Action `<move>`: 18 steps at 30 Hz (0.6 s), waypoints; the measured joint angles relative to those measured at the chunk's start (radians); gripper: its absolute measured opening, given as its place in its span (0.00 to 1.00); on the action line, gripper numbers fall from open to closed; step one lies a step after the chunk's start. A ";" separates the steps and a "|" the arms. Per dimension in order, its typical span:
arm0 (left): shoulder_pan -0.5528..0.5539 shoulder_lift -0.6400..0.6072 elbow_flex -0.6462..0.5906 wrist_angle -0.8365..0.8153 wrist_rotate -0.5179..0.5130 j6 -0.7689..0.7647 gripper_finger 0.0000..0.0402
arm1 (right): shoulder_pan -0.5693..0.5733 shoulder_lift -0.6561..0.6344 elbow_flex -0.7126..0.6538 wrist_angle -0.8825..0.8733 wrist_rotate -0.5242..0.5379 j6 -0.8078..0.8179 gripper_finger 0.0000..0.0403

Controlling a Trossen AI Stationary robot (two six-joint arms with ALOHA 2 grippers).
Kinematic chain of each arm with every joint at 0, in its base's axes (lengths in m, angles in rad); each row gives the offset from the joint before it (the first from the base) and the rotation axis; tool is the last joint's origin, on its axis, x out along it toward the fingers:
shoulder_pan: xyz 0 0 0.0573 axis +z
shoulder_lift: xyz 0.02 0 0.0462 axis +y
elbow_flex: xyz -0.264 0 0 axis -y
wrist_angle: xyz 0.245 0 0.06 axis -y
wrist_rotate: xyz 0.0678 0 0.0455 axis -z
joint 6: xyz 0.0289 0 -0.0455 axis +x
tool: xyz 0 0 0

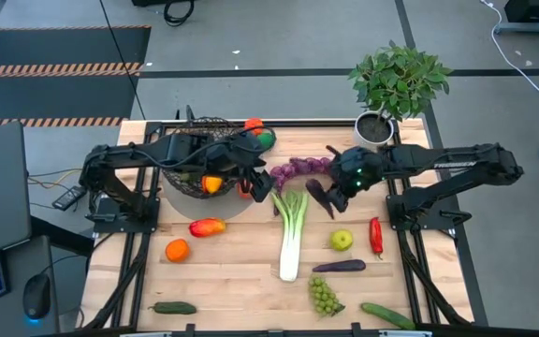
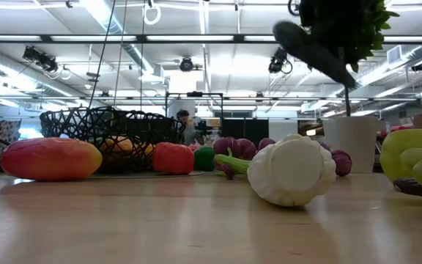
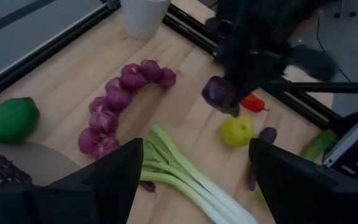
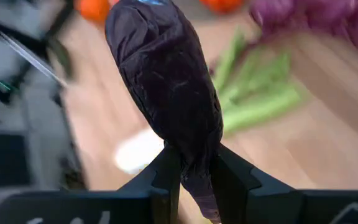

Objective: Build produce basket
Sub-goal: Put the violet eggplant into the wire basket

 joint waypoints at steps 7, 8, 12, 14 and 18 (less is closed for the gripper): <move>0.023 0.000 0.000 0.056 0.000 0.001 0.74 | 0.002 -0.006 0.001 0.228 0.039 0.069 0.20; 0.026 0.000 0.000 0.076 0.000 0.001 0.74 | 0.002 -0.002 0.001 0.277 0.038 0.069 0.20; 0.038 0.000 0.000 0.128 0.000 0.000 0.74 | 0.002 0.017 0.002 0.440 0.039 0.070 0.20; 0.045 0.000 0.000 0.137 0.000 0.000 0.74 | 0.002 0.027 0.002 0.495 0.042 0.071 0.20; 0.057 0.000 0.000 0.137 0.001 -0.001 0.76 | 0.002 0.043 0.002 0.512 0.043 0.072 0.20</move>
